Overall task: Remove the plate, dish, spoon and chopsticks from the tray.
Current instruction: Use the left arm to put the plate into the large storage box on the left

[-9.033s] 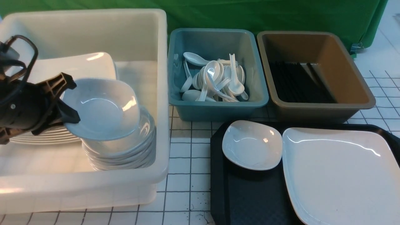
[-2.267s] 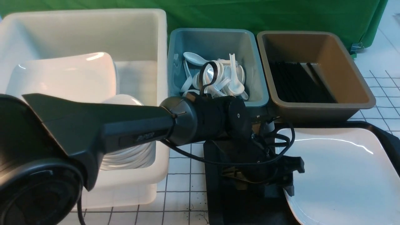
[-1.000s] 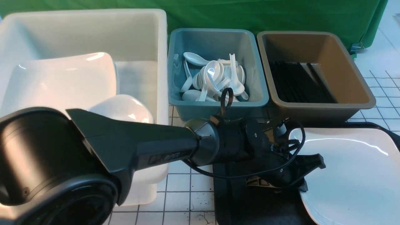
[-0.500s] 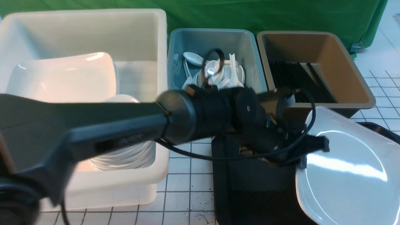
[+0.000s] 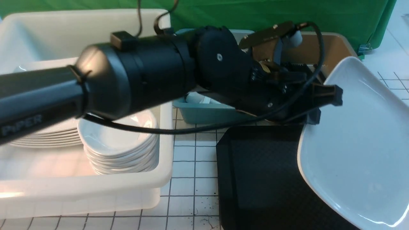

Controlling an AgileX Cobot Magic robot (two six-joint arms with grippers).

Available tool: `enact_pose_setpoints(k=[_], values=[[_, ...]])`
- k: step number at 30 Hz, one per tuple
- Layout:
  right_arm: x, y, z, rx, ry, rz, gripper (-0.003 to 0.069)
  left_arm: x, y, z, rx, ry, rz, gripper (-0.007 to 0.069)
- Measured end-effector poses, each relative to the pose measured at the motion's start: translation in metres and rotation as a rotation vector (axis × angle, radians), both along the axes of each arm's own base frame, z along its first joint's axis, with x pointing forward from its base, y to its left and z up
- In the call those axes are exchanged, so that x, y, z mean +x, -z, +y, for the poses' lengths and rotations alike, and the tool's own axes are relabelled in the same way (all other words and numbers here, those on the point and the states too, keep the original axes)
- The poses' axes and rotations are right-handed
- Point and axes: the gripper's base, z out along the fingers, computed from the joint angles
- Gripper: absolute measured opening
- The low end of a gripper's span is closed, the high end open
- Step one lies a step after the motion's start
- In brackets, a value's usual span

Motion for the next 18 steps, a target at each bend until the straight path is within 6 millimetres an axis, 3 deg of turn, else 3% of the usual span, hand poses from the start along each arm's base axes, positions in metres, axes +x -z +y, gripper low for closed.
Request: enact_pose_setpoints(k=[4,10,11,14,16,17,18], values=[[0.000,0.000,0.000,0.000,0.000,0.000,0.0051,0.007,-0.011,0.017,-0.008,-0.032,-0.008,0.0022],[0.000,0.000,0.000,0.001,0.000,-0.004,0.0055,0.020,-0.069,0.087,-0.082,-0.181,-0.111,0.0022],[0.000,0.000,0.000,0.001,0.000,-0.004,0.0055,0.019,-0.073,0.091,-0.089,-0.188,-0.119,0.0022],[0.000,0.000,0.000,0.001,0.000,-0.007,0.0060,0.021,-0.107,0.151,-0.123,-0.330,-0.193,0.0022],[0.000,0.000,0.000,0.001,0.000,-0.007,0.0062,0.019,-0.116,0.168,-0.130,-0.373,-0.214,0.0022],[0.000,0.000,0.000,0.001,0.000,-0.007,0.0063,0.020,-0.125,0.196,-0.134,-0.447,-0.229,0.0022],[0.000,0.000,0.000,0.001,0.000,-0.007,0.0064,0.018,-0.130,0.210,-0.135,-0.485,-0.239,0.0022]])
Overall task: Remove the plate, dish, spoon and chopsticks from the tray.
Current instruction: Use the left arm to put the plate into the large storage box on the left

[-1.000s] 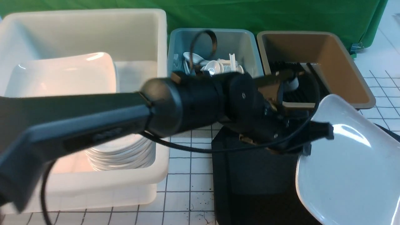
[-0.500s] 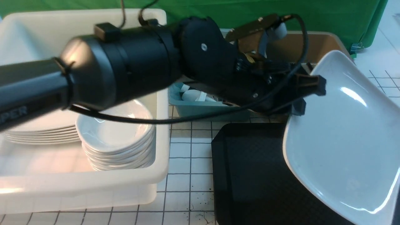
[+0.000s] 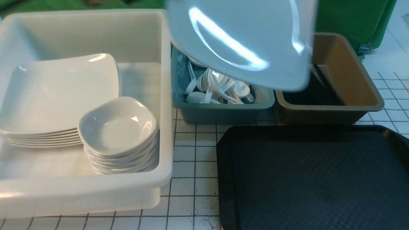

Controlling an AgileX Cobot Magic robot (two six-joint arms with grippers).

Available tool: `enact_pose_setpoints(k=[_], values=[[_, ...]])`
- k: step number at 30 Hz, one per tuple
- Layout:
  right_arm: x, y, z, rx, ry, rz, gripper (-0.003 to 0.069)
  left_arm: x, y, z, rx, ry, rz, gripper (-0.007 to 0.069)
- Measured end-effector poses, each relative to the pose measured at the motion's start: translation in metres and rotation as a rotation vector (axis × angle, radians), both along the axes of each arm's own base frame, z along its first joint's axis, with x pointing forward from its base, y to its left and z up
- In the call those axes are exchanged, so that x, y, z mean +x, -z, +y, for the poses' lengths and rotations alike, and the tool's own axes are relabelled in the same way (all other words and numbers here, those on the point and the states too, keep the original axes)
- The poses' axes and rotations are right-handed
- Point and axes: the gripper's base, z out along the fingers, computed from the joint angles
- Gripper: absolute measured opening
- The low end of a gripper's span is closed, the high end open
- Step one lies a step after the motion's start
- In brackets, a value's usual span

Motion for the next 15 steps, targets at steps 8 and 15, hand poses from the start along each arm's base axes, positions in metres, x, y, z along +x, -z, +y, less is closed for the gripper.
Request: enact_pose_setpoints(k=[8,15], values=[[0.000,0.000,0.000,0.001,0.001,0.000,0.0072,-0.003,-0.001,0.127,0.026,-0.329,0.064,0.0022],[0.000,0.000,0.000,0.001,0.001,0.000,0.0074,-0.009,0.026,0.224,0.062,-0.557,0.182,0.0023]])
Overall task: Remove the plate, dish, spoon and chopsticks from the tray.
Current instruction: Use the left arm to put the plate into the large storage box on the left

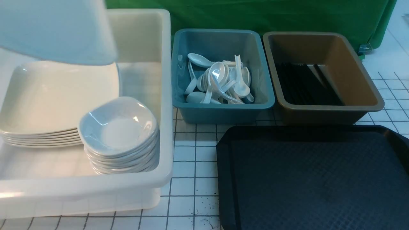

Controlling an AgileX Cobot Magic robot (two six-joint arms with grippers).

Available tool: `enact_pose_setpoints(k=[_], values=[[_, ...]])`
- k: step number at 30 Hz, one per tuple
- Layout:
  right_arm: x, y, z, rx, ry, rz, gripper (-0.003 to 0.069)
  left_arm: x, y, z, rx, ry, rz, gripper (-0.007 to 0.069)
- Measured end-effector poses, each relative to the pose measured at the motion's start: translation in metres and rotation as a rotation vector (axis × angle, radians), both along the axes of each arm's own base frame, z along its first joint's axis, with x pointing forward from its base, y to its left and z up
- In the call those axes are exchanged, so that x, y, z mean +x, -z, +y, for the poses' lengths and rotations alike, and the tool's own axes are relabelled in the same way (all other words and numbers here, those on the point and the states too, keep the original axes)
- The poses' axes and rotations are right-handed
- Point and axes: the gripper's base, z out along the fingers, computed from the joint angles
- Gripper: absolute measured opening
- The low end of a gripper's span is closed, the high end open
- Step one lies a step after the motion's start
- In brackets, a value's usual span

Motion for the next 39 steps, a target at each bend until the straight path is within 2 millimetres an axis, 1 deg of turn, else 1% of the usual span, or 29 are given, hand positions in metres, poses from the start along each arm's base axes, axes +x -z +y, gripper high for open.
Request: enact_pose_setpoints(k=[2,3,5,11,14,19,26,32,36,39], values=[[0.000,0.000,0.000,0.000,0.000,0.000,0.0076,0.004,0.011,0.015,0.001,-0.022,0.030,0.0023],[0.000,0.000,0.000,0.000,0.000,0.000,0.0078,0.005,0.015,0.019,0.002,-0.025,0.040,0.0023],[0.000,0.000,0.000,0.000,0.000,0.000,0.0082,0.013,0.028,0.027,0.004,-0.014,0.075,0.0023],[0.000,0.000,0.000,0.000,0.000,0.000,0.0087,0.040,0.073,0.042,-0.039,0.055,0.169,0.0023],[0.000,0.000,0.000,0.000,0.000,0.000,0.0090,0.049,0.092,0.047,-0.045,0.088,0.207,0.0023],[0.000,0.000,0.000,-0.001,-0.001,0.000,0.0096,0.060,0.117,0.052,-0.054,0.136,0.250,0.0021],[0.000,0.000,0.000,0.000,0.000,0.000,0.0104,0.068,0.140,0.058,-0.016,0.199,0.276,0.0017],[0.000,0.000,0.000,0.000,0.000,0.000,0.0105,0.073,0.149,0.061,0.045,0.238,0.282,0.0021],[0.000,0.000,0.000,0.000,0.000,-0.001,0.0110,0.077,0.152,0.058,0.118,0.251,0.306,0.0069],[0.000,0.000,0.000,0.000,0.000,-0.003,0.0114,0.079,0.154,0.053,0.169,0.273,0.330,0.0141]])
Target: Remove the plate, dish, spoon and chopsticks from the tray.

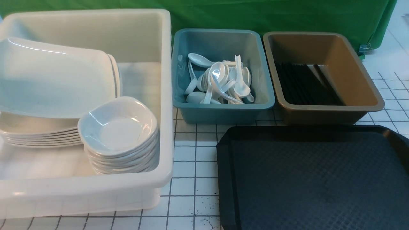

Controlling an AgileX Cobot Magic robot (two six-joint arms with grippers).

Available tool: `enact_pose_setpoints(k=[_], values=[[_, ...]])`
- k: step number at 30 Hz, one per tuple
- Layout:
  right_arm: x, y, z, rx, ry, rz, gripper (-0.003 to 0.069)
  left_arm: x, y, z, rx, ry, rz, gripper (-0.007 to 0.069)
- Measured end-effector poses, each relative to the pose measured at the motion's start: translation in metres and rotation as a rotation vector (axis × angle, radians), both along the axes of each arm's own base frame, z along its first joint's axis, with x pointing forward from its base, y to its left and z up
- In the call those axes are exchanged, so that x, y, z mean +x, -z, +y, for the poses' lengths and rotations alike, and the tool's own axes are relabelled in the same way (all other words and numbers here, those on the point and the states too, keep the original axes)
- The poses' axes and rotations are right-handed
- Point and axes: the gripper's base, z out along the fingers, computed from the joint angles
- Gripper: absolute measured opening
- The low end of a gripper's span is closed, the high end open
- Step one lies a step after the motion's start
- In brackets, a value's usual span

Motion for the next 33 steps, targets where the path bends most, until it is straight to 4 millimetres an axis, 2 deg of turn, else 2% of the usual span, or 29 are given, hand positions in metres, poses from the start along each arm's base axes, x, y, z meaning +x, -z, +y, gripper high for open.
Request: enact_pose_setpoints(k=[1,3,4,7,11,12,14,17,18,21,25,29,30,31,32,33], values=[[0.000,0.000,0.000,0.000,0.000,-0.001,0.0114,0.000,0.000,0.000,0.004,0.002,0.002,0.0153],[0.000,0.000,0.000,0.001,0.000,-0.007,0.0115,0.000,0.001,-0.002,0.019,0.016,0.013,0.0239],[0.001,0.000,0.000,0.001,0.000,-0.007,0.0115,0.000,0.001,-0.002,0.020,0.016,0.014,0.0246],[0.001,-0.004,0.000,0.004,0.000,-0.022,0.0099,-0.001,-0.002,-0.004,0.021,0.027,0.016,0.0349],[0.001,-0.017,0.000,0.011,-0.001,-0.064,0.0057,-0.002,-0.018,-0.005,0.023,0.018,0.001,0.0386],[0.001,-0.027,0.000,0.012,-0.006,-0.097,0.0020,-0.002,-0.028,-0.006,0.007,0.011,-0.003,0.0371],[0.000,-0.038,0.000,0.011,-0.013,-0.135,0.0006,-0.002,-0.037,-0.011,-0.018,0.006,-0.001,0.0317],[-0.003,-0.058,-0.002,0.003,-0.013,-0.195,0.0003,0.001,-0.050,-0.024,-0.044,0.042,0.010,0.0171],[-0.005,-0.066,-0.003,-0.006,-0.009,-0.213,0.0003,0.004,-0.054,-0.033,-0.050,0.075,0.017,0.0100],[-0.012,-0.084,-0.008,-0.041,0.004,-0.238,0.0003,0.010,-0.064,-0.060,-0.061,0.171,0.034,0.0015],[-0.024,-0.100,-0.013,-0.078,0.026,-0.231,0.0003,0.017,-0.075,-0.100,-0.052,0.304,0.066,-0.0007],[-0.043,-0.103,-0.018,-0.078,0.035,-0.252,0.0003,0.014,-0.086,-0.144,-0.001,0.420,0.089,-0.0012],[-0.044,-0.103,-0.018,-0.079,0.036,-0.255,0.0003,0.014,-0.086,-0.146,-0.002,0.426,0.089,-0.0012],[-0.055,-0.104,-0.020,-0.071,0.038,-0.293,0.0003,0.010,-0.094,-0.163,0.034,0.462,0.083,-0.0011],[-0.057,-0.104,-0.020,-0.070,0.039,-0.298,0.0003,0.009,-0.095,-0.165,0.038,0.465,0.082,-0.0011],[-0.068,-0.102,-0.022,-0.060,0.039,-0.336,0.0003,0.005,-0.101,-0.179,0.065,0.503,0.076,-0.0011]])
